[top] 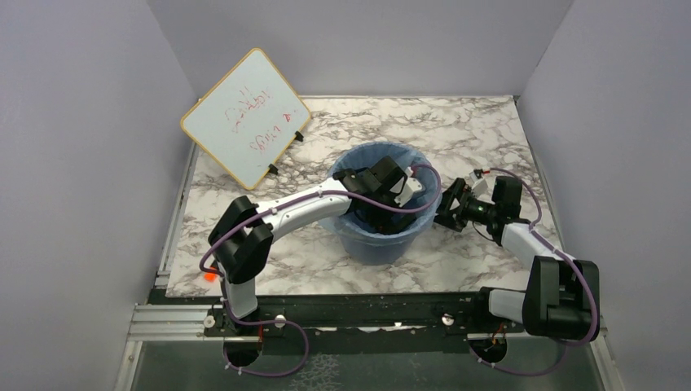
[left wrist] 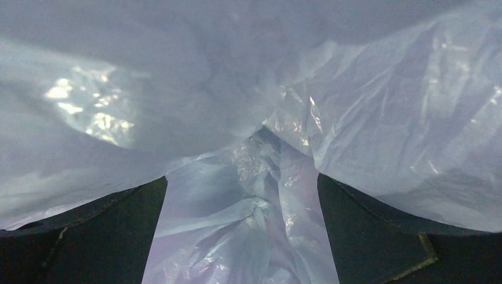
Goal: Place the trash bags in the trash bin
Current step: Place the trash bag in the trash bin.
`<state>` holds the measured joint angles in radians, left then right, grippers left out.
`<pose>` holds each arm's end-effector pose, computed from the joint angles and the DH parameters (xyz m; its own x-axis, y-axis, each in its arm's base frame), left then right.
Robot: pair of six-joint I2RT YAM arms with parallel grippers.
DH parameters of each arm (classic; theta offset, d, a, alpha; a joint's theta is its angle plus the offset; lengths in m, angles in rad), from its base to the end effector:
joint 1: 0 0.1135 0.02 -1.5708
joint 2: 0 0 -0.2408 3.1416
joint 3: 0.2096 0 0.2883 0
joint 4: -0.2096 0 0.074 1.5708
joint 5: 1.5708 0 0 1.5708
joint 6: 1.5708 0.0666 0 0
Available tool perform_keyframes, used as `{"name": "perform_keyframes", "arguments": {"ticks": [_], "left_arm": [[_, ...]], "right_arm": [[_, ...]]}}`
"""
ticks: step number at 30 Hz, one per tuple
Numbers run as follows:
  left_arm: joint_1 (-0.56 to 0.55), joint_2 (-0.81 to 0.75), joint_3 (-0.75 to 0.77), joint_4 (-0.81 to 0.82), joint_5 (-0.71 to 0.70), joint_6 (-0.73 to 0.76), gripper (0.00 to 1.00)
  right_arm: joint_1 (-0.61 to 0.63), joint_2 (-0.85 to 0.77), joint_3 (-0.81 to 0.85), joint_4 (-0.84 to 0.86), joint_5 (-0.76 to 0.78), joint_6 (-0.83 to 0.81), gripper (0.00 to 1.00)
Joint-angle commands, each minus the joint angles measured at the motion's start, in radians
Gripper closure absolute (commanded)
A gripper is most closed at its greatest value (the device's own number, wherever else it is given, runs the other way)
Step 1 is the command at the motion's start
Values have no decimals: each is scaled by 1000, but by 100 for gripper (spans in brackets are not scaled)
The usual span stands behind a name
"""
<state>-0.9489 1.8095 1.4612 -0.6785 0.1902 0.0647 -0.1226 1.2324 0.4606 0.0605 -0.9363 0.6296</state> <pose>0.2430 -0.3606 0.1883 -0.4421 0.7258 -0.5269 0.8856 0.4465 -0.1280 0.2745 0.0202 0.1129 -0.8375 0.4549 -0.3027 -0.0493 0.4888 0.8710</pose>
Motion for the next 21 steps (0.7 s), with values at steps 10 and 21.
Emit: {"name": "perform_keyframes", "arguments": {"ticks": [10,21], "left_arm": [[15,67,-78,70,118,0,1],[19,127,-160,108,204,2,1]], "right_arm": [[-1,44,-42,82,-61,23,3],[0,45,-38,82,-55,26,3]]}}
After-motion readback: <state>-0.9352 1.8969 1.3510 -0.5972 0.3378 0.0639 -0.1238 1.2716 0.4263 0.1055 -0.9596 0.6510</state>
